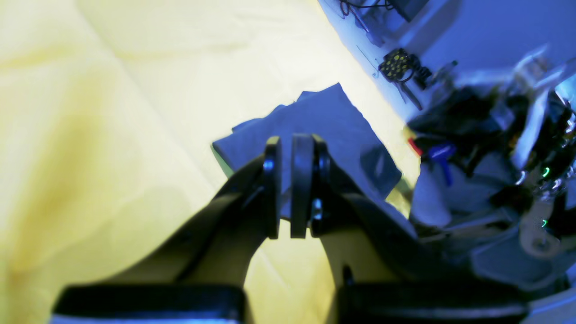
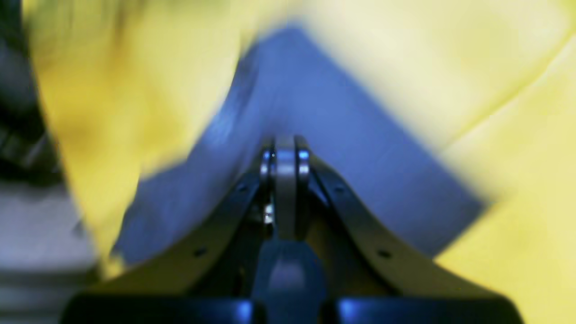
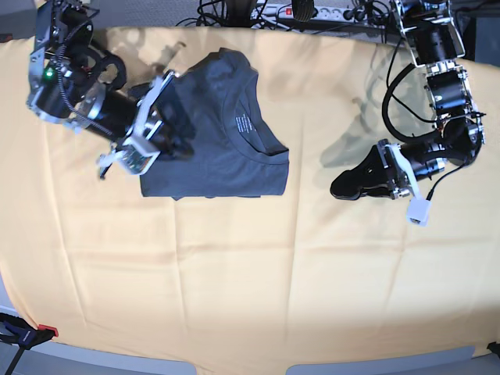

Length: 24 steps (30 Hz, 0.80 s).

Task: Fold the T-shirt properly
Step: 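Open the right gripper and move both grippers to the folded shirt's sides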

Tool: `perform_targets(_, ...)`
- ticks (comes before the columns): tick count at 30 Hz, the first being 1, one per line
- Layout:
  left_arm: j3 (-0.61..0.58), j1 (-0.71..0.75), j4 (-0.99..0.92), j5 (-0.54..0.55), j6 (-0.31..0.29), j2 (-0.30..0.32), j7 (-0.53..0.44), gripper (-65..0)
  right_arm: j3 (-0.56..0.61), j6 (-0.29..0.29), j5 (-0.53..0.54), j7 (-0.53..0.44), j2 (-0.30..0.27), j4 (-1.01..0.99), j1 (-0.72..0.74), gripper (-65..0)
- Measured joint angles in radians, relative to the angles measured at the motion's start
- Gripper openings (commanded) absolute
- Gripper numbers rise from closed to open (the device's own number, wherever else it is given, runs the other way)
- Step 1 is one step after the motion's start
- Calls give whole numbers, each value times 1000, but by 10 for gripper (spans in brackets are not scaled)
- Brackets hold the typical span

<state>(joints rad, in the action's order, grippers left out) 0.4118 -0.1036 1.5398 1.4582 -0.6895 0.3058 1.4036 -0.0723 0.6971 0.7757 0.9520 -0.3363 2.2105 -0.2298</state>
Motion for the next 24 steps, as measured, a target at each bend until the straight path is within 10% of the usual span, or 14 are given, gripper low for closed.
perform_targets(11, -398, 90, 326, -26, -1, 6, 1, -650, -18, 3, -105, -50, -19, -336, 233, -650)
perform_targets(24, -839, 126, 338, -630, -3, 8, -189, -650, 297, -1, -180, -55, -74, -838, 551, -650)
